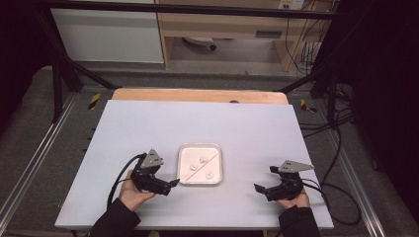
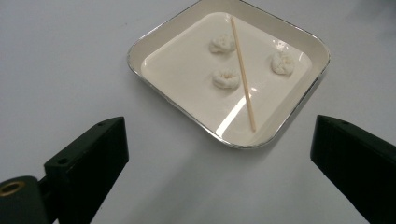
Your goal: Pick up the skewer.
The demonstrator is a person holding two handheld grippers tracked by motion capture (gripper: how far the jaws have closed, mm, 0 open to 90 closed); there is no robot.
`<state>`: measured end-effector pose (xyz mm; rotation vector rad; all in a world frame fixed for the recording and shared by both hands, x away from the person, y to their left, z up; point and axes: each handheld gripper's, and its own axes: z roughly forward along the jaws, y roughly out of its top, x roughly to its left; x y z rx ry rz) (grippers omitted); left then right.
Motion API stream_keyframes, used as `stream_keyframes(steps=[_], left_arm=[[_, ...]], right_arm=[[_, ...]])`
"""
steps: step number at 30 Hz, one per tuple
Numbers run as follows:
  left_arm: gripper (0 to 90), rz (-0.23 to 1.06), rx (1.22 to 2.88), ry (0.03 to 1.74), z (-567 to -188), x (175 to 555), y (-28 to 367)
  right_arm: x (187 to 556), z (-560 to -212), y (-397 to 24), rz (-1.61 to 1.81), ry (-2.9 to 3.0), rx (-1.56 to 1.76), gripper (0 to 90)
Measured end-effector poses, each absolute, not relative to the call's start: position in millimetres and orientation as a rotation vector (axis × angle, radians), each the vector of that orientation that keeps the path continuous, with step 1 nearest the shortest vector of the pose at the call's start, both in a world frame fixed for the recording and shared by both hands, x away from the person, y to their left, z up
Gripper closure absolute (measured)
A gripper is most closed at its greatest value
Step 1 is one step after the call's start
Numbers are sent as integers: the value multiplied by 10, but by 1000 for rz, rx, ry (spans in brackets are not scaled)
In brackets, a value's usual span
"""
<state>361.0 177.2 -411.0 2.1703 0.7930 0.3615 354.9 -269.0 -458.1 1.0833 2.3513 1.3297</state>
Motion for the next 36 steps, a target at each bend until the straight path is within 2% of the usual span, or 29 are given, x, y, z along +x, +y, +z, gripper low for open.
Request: stream_keyframes(steps=[9,15,28,36], left_arm=[[76,339,2188,810,-4145,3715,1543],[153,359,2226,801,-4169,3762,1355],[472,322,2302,838,-4305,3842,1123],[651,345,2318,844,-4366,3820,1038]], right_arm=[[3551,-4585,-2686,1328,2354,1081,7],[3553,-4587,-2687,1326,2356,1079,8],[3551,-4584,-2687,1334,2356,1081,8],[3552,-4583,-2687,1335,2356,1081,8]])
